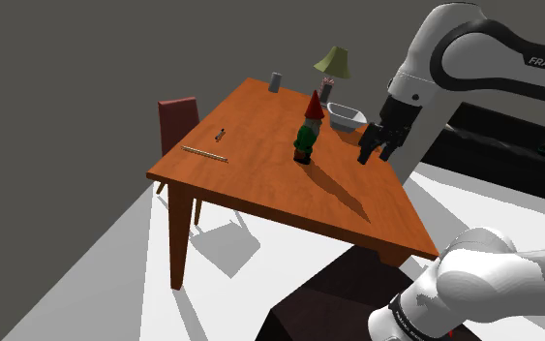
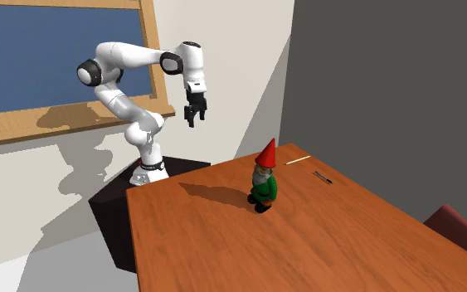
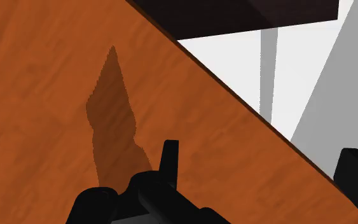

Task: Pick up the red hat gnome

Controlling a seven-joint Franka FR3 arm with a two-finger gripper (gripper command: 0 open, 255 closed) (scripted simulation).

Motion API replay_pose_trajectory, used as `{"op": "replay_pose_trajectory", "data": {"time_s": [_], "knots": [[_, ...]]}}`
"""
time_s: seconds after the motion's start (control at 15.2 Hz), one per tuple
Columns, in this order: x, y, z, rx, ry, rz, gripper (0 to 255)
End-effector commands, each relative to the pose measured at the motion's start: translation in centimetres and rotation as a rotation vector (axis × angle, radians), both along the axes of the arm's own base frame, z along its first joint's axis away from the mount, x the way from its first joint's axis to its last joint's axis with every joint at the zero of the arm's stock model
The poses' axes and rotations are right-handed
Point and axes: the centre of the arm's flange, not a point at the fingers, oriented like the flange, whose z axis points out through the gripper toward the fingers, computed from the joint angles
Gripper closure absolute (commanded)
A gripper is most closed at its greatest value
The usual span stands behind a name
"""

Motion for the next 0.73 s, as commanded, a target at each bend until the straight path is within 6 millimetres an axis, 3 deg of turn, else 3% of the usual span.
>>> {"op": "replay_pose_trajectory", "data": {"time_s": [0.0, 0.66], "knots": [[0.0, 0.0, 0.0, 0.000, 0.000, 0.000, 0], [6.8, -10.2, -1.6, 0.086, -0.218, 0.238, 0]]}}
